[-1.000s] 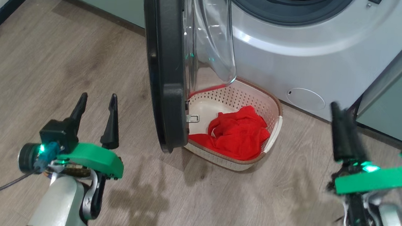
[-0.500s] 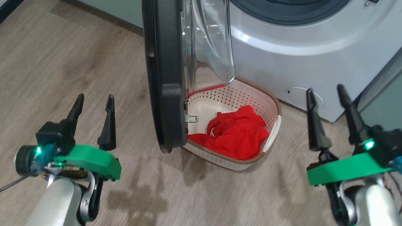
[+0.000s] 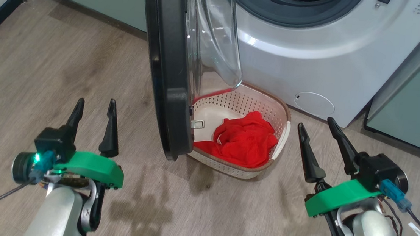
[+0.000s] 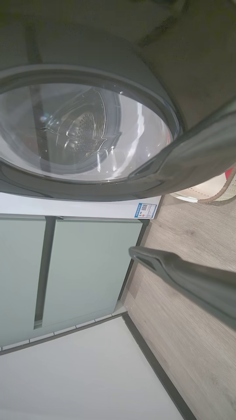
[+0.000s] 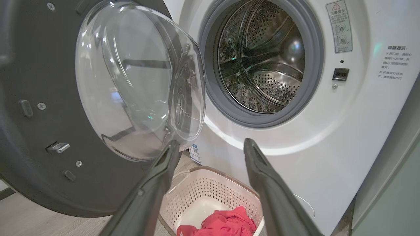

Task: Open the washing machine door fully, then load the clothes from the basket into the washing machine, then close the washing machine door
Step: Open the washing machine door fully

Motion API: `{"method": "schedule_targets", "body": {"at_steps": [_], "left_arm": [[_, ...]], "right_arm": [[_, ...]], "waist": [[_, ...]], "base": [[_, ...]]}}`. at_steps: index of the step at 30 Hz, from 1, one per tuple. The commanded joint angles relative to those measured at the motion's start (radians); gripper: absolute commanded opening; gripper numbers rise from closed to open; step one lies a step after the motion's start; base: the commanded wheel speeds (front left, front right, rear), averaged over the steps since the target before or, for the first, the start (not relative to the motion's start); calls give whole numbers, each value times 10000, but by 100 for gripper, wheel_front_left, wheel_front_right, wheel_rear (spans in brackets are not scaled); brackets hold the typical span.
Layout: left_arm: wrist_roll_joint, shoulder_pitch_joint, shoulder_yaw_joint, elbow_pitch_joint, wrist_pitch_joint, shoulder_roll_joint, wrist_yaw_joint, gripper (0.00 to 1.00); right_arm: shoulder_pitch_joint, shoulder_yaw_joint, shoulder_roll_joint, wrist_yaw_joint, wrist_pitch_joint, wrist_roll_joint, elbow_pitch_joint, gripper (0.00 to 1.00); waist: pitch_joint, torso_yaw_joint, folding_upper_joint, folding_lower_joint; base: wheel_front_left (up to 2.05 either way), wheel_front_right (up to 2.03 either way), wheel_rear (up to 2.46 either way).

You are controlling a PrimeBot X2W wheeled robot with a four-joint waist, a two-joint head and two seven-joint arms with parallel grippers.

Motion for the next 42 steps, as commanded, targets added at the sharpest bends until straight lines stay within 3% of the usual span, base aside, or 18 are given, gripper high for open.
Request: {"method": "schedule_targets", "body": {"at_steps": [1,18,20,21,32,42], "left_arm": [[-39,-149,314,-365,34,253,87,100],[-80,-116,175,-408,85,324,189,100],[-80,-107,141,-409,90,320,200,22],[-84,-101,126,-409,90,316,203,0],[-80,-110,-24,-620,82,341,227,0],[-97,-723,211,-3708,-113,313,-18,0]], "right_arm": [[-203,268,107,0,-182,66,-267,100],[-372,279,109,0,-257,100,-50,100],[-407,264,109,0,-251,97,-39,100],[-426,254,110,0,-248,93,-34,100],[-494,76,110,0,-226,116,52,100],[-423,54,110,0,-189,181,87,100]], "waist": [[-18,8,0,0],[16,26,0,0],[33,37,0,0],[42,44,0,0],[-52,210,0,0],[-189,330,0,0]], "base": [[0,0,0],[0,0,0],[0,0,0],[0,0,0],[0,0,0],[0,0,0]]}}
